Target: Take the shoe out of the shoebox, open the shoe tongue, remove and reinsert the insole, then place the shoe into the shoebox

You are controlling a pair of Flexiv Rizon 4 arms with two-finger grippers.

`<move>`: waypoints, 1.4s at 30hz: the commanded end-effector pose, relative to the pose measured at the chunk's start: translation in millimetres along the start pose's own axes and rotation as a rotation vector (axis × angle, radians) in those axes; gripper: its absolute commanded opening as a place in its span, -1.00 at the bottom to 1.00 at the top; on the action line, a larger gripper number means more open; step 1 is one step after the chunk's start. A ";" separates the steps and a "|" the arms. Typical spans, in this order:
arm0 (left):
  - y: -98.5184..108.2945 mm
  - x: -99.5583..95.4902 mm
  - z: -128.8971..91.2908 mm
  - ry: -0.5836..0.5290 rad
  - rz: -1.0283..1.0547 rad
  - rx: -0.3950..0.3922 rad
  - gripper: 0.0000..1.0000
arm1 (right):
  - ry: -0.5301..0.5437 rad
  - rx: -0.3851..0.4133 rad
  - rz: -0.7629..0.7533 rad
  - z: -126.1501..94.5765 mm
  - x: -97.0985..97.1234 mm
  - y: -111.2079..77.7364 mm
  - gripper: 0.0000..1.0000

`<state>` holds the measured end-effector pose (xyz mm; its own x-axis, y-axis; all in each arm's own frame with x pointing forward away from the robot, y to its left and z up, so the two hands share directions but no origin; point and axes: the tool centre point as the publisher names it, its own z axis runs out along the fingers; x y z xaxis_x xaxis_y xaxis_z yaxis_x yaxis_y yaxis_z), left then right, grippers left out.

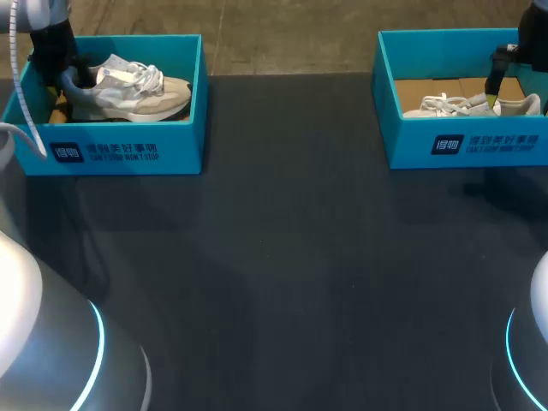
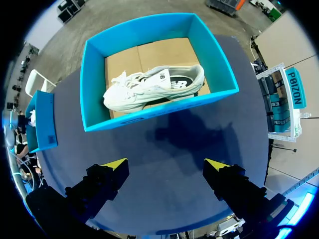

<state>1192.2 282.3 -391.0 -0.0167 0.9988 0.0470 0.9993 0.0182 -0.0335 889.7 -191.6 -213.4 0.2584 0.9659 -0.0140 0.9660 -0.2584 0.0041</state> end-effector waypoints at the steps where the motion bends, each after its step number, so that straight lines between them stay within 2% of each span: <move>1: 7.6 3.2 4.9 -0.003 0.004 0.026 -0.29 | 0.000 0.001 0.000 0.3 0.3 0.3 1.00; 3: 6.1 3.4 5.3 -0.002 0.006 0.029 -0.62 | 0.000 0.001 0.000 0.3 0.3 0.3 1.00; 4: 4.8 3.4 5.2 -0.002 0.007 0.030 -0.89 | 0.000 0.001 0.000 0.3 0.3 0.3 1.00; 5: 3.9 3.3 4.9 -0.002 0.009 0.030 -1.00 | 0.000 0.001 0.000 0.3 0.3 0.3 1.00; 13: -3.5 5.1 -0.9 -0.011 0.021 0.022 -1.00 | 0.000 0.001 0.000 0.3 0.3 0.3 1.00; 19: -5.6 14.0 -9.5 -0.022 0.019 0.016 -1.00 | 0.000 0.001 0.000 0.3 0.3 0.3 1.00; 22: -7.5 18.6 -17.2 -0.035 0.020 0.026 -1.00 | 0.000 0.001 0.000 0.3 0.3 0.3 1.00; 32: -15.1 26.7 -36.9 0.001 0.006 -0.007 -1.00 | 0.000 0.001 0.000 0.3 0.3 0.3 1.00; 42: -17.6 27.4 -77.0 -0.019 -0.012 -0.042 -1.00 | 0.000 0.001 0.000 0.3 0.3 0.3 1.00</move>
<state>1192.4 307.9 -331.2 -0.0276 0.9994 0.0225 0.9996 0.0278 -0.0105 889.7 -191.6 -213.4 0.2585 0.9659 -0.0140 0.9660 -0.2585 0.0041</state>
